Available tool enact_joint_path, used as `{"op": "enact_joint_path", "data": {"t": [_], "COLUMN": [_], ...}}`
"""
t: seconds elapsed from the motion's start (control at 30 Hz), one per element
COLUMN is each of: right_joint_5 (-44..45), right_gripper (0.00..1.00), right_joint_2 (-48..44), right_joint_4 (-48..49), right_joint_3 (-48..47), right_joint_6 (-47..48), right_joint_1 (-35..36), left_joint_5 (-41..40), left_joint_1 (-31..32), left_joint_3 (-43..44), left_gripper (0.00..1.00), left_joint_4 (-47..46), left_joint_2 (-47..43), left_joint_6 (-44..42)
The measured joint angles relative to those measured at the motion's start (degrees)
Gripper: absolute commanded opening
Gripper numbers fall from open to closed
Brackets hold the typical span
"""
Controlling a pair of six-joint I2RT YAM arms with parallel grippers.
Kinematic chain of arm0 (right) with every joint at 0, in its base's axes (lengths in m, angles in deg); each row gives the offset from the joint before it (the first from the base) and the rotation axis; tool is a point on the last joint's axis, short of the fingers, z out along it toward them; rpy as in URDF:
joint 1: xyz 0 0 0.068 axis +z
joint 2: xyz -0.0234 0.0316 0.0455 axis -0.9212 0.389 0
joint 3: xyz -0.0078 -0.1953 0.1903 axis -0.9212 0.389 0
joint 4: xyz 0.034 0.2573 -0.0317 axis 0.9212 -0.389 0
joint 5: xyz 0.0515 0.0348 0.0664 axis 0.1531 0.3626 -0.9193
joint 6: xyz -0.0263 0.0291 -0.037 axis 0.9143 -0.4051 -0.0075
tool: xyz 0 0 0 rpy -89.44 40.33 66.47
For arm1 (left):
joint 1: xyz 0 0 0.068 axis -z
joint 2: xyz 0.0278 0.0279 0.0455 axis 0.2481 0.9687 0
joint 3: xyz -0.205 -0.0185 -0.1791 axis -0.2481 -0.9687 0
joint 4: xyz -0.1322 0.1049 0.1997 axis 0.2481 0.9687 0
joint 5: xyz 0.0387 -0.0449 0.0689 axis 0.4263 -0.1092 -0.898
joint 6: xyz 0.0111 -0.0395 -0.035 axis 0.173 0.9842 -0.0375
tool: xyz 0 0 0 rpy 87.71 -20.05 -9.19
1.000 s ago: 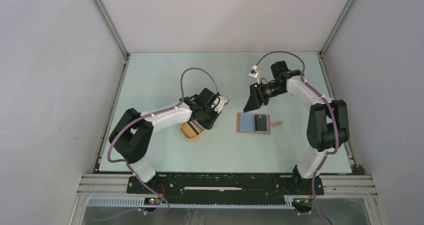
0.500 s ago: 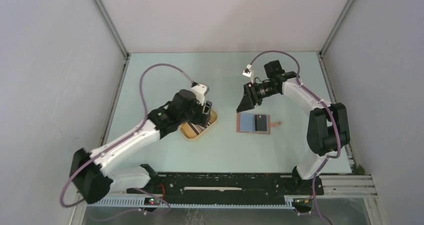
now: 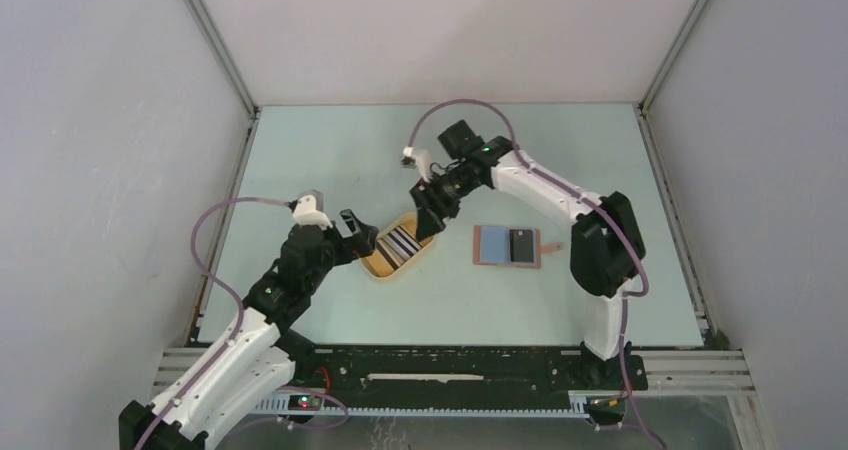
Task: Put the credit cards into the card holder
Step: Pick up the credit card from the storage box.
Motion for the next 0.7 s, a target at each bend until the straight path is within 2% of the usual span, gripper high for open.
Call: {"op": "enact_joint_path", "data": {"t": [0.17,0.37,0.53,0.7], "right_joint_5": [4.79,8.57,11.45,16.2], "right_gripper": [0.74,0.75,0.76,0.76], "right_joint_2": [7.93,15.23,20.65,22.71], "right_joint_4": [-1.07,-1.88,-2.49,-2.86], "right_joint_3": [-7.41,-12.74,-18.12,-19.28], "right_joint_6": [-2.34,-5.62,-7.1,-7.87], "right_joint_1": [5.66,6.23,6.38,7.56], "left_joint_5": [0.26,1.64,1.7,2.32], "left_joint_1": [-0.15,-0.24,-0.26,-0.26], "left_joint_3": [-6.49,-11.32,-11.23,-11.21], "left_gripper": [0.95,0.93,0.87,0.76], "left_joint_4": [-3.52,-4.94,-4.44,-2.8], "left_joint_2": [-4.26,-2.16,1.05,5.4], "left_joint_6": [8.94,18.38,21.22,21.7]}}
